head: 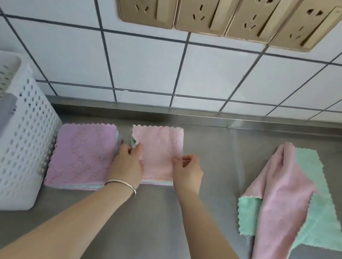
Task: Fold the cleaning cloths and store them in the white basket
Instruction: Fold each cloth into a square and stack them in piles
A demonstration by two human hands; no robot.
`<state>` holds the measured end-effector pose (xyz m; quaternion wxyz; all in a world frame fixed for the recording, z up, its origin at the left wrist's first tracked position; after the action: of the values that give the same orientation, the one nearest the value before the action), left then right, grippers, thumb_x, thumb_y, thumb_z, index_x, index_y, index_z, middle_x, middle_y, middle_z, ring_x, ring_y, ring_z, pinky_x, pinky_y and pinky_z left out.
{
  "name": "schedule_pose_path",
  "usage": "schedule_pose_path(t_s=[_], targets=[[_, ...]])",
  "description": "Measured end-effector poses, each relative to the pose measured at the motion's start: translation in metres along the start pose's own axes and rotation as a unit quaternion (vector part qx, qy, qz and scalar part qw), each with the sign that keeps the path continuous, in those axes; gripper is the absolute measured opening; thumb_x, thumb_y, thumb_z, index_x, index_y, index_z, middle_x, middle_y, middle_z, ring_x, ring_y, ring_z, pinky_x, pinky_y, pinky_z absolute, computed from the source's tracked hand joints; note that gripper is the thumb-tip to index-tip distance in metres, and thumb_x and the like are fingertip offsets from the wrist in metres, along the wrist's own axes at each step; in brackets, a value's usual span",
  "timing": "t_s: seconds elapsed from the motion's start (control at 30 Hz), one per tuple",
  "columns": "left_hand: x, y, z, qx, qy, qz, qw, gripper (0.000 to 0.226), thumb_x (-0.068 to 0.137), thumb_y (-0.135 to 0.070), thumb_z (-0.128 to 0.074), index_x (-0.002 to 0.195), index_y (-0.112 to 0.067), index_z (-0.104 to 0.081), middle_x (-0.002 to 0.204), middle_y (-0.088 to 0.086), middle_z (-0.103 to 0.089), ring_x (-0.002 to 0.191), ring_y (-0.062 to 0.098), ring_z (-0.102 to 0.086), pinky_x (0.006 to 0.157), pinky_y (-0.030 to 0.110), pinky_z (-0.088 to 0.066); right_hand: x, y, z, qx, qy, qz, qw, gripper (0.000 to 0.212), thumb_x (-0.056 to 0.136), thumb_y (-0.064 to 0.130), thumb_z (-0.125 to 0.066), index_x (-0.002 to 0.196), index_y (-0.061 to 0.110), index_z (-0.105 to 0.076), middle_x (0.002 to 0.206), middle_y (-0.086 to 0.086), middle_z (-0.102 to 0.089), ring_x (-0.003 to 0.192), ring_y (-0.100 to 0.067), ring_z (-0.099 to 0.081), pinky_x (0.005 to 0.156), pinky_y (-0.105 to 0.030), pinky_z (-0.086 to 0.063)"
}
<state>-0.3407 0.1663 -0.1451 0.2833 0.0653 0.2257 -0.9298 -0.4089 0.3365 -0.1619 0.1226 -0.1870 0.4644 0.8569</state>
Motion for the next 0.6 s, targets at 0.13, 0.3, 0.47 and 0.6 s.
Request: schedule_pose_path(t_s=[0.13,0.3,0.47,0.6], targets=[[-0.002,0.0,0.004,0.081,-0.035,-0.042,0.995,0.044,0.084,-0.015,-0.054,0.127,-0.007,-0.044,0.128,0.022,-0.035,0.117,0.044,-0.042,0.098,0.049,-0.041,-0.006,-0.009,0.014,-0.024,-0.004,0.012,1.0,0.031,0.083,0.031,-0.06,0.108,0.017,-0.05,0.092,0.001,-0.057,0.085,-0.021,-0.057,0.073,-0.03,-0.043],[-0.033,-0.033,0.013,0.145,-0.114,-0.137,0.973,0.063,0.065,-0.008,-0.071,0.125,-0.002,-0.052,0.137,0.027,-0.038,0.121,0.048,-0.036,0.098,0.054,-0.039,-0.051,-0.073,0.101,-0.107,-0.195,0.119,0.968,0.031,0.074,0.01,-0.069,0.103,0.006,-0.059,0.097,-0.008,-0.058,0.093,-0.028,-0.055,0.08,-0.036,-0.044],[-0.083,-0.09,-0.005,0.103,-0.162,-0.253,0.948,0.059,0.052,-0.008,-0.078,0.109,-0.008,-0.062,0.126,0.024,-0.048,0.114,0.04,-0.04,0.092,0.051,-0.044,-0.1,-0.179,0.193,-0.097,-0.403,-0.064,0.908,0.048,0.07,0.023,-0.065,0.106,-0.007,-0.06,0.098,-0.029,-0.056,0.094,-0.045,-0.052,0.077,-0.049,-0.045],[-0.111,-0.12,-0.038,0.117,-0.128,-0.305,0.937,0.057,0.049,-0.016,-0.081,0.104,-0.012,-0.066,0.125,0.02,-0.05,0.111,0.033,-0.041,0.096,0.041,-0.036,-0.096,-0.217,0.218,-0.061,-0.328,-0.207,0.92,0.044,0.078,0.032,-0.064,0.114,0.005,-0.061,0.121,-0.021,-0.05,0.113,-0.038,-0.042,0.089,-0.043,-0.037]])
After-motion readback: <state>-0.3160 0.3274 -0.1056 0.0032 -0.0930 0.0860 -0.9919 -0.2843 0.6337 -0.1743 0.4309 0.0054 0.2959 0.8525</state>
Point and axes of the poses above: each hand's wrist, its own x-axis towards the middle knuckle, its own z-axis out of the back of the hand, y = z × x, the point moved 8 cm from there along x, towards the middle knuckle
